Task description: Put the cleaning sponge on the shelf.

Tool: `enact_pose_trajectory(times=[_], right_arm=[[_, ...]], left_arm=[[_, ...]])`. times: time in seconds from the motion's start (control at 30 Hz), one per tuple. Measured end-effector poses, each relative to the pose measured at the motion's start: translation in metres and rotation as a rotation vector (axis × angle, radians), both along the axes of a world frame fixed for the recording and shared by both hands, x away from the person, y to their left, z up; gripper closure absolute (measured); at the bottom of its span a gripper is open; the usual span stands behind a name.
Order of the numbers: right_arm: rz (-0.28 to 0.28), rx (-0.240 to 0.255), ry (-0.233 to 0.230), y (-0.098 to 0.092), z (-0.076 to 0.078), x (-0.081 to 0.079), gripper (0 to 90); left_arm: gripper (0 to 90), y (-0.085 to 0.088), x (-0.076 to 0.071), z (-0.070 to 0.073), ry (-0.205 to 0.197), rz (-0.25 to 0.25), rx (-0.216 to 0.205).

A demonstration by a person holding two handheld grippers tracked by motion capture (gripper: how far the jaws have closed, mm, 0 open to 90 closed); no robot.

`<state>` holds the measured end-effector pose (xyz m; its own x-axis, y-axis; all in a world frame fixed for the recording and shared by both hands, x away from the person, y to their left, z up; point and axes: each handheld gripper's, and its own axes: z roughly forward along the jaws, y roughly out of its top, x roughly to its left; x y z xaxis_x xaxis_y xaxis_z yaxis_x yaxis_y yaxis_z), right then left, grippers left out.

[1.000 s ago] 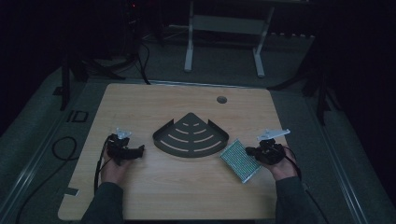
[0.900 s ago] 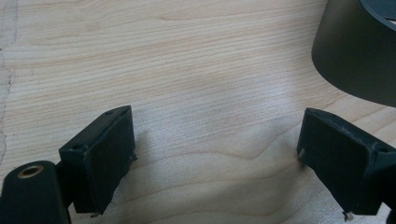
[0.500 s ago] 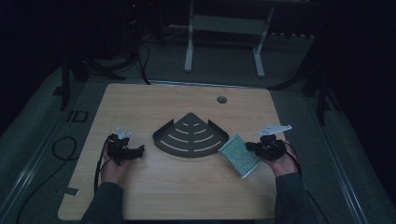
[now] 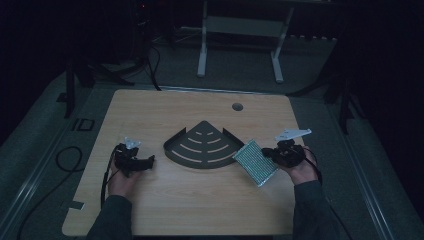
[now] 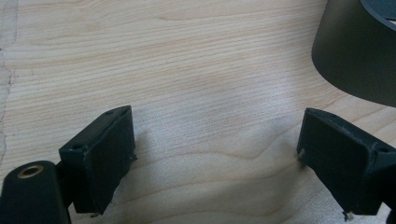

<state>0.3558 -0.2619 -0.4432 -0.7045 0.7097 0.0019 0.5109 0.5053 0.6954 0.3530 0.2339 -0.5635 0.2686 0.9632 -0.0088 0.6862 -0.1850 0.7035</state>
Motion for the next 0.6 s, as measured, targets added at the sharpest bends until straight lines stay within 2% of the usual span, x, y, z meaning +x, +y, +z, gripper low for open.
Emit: enact_pose_trajectory(times=[0.6], right_arm=[[0.012,-0.024,-0.007,0.008,0.012,0.015,89.6]], left_arm=[[11.6,0.000,0.000,0.000,0.000,0.000,0.000]])
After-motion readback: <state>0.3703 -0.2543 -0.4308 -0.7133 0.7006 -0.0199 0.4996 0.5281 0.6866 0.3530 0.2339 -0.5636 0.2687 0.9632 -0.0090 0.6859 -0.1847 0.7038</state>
